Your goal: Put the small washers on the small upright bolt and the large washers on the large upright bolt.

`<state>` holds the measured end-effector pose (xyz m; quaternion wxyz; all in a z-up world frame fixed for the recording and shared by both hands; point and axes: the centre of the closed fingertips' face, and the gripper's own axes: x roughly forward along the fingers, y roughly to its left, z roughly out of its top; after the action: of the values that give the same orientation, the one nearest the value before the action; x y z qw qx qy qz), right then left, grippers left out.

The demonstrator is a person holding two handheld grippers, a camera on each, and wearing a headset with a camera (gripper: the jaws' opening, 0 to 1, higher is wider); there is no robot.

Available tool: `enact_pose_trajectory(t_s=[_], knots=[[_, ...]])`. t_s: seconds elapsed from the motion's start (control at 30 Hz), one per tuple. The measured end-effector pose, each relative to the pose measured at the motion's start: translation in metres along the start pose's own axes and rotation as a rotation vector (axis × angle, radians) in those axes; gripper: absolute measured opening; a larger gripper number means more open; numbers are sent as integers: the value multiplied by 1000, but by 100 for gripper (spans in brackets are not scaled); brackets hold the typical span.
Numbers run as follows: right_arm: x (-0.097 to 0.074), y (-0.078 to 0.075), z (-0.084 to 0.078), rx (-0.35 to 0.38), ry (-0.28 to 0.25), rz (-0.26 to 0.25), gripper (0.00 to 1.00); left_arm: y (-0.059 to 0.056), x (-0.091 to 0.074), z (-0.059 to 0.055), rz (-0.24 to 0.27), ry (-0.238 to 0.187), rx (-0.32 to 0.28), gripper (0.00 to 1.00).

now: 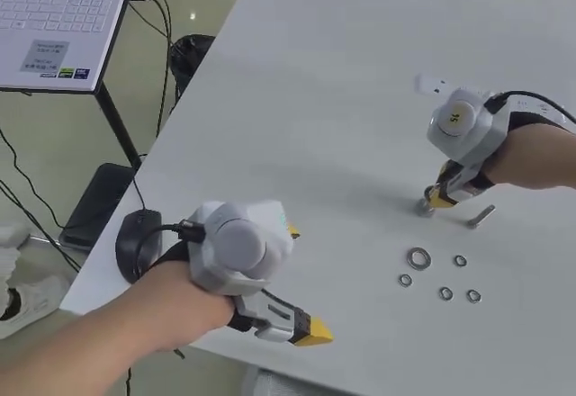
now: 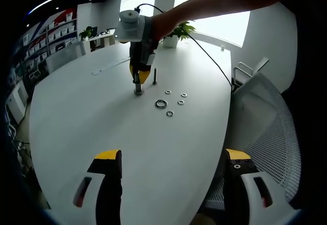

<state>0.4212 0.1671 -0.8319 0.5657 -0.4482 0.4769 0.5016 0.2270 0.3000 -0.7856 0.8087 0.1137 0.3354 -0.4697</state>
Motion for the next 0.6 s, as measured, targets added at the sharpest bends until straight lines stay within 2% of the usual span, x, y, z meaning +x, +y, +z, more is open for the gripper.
enact_pose_trajectory(t_s=[0.37, 0.6], knots=[[21, 1, -3, -20, 12, -5, 22, 0, -2, -6, 6, 12, -16, 81], [24, 1, -3, -23, 16, -4, 22, 1, -4, -7, 13, 15, -14, 80]])
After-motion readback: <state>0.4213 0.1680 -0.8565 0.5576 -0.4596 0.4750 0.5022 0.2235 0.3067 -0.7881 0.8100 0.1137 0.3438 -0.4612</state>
